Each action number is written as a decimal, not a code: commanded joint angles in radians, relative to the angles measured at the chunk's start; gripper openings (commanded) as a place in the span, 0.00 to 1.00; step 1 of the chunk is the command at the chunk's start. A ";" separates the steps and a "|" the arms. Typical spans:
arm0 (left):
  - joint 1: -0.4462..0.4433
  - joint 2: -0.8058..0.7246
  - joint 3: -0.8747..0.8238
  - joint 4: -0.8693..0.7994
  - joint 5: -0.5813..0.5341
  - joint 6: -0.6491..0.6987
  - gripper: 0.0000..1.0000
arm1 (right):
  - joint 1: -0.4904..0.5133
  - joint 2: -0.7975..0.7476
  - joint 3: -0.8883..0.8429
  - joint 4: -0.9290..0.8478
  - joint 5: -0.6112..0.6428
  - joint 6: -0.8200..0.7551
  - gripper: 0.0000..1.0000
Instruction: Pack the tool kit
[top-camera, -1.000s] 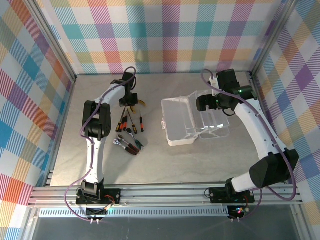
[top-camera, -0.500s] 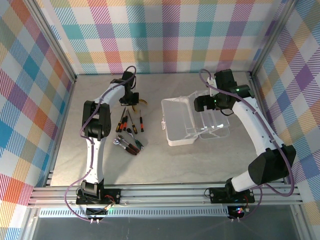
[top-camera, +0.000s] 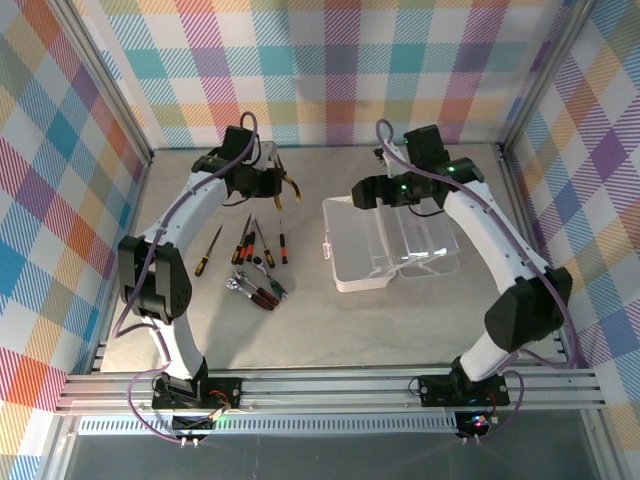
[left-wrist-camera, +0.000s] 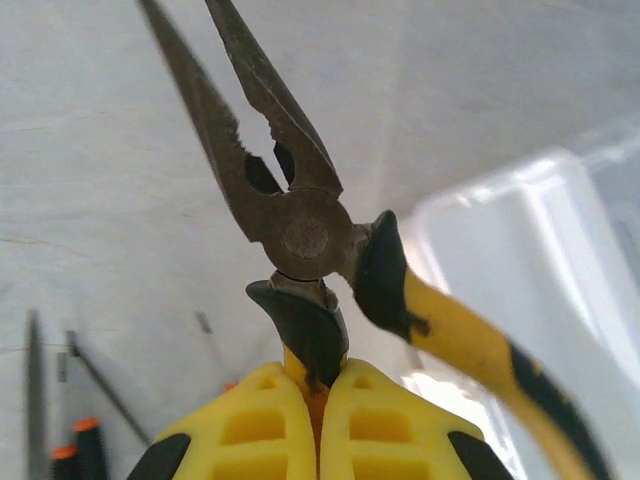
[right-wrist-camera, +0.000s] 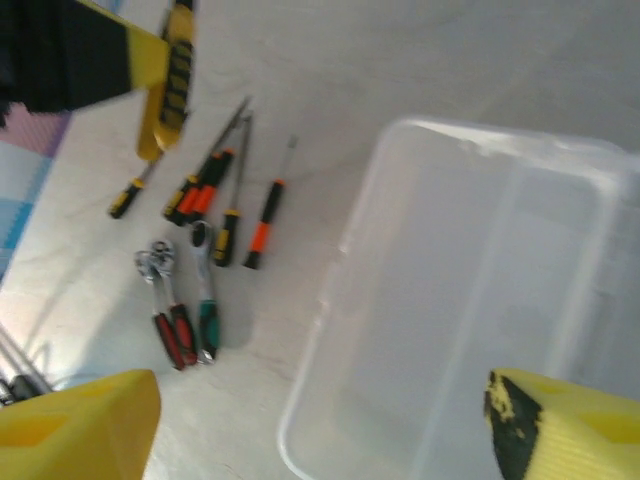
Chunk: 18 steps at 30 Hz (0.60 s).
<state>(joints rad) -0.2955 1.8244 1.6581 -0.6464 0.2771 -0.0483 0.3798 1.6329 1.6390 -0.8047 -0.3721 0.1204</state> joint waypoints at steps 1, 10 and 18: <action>-0.067 -0.050 -0.060 0.051 0.071 0.034 0.00 | 0.031 0.068 0.063 0.055 -0.105 0.048 0.77; -0.140 -0.100 -0.152 0.141 0.108 -0.039 0.00 | 0.083 0.172 0.103 0.101 -0.132 0.093 0.61; -0.144 -0.104 -0.154 0.160 0.129 -0.058 0.00 | 0.116 0.192 0.035 0.161 -0.127 0.137 0.55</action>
<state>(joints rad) -0.4381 1.7756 1.4948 -0.5400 0.3645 -0.0898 0.4835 1.8141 1.7000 -0.6830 -0.4732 0.2298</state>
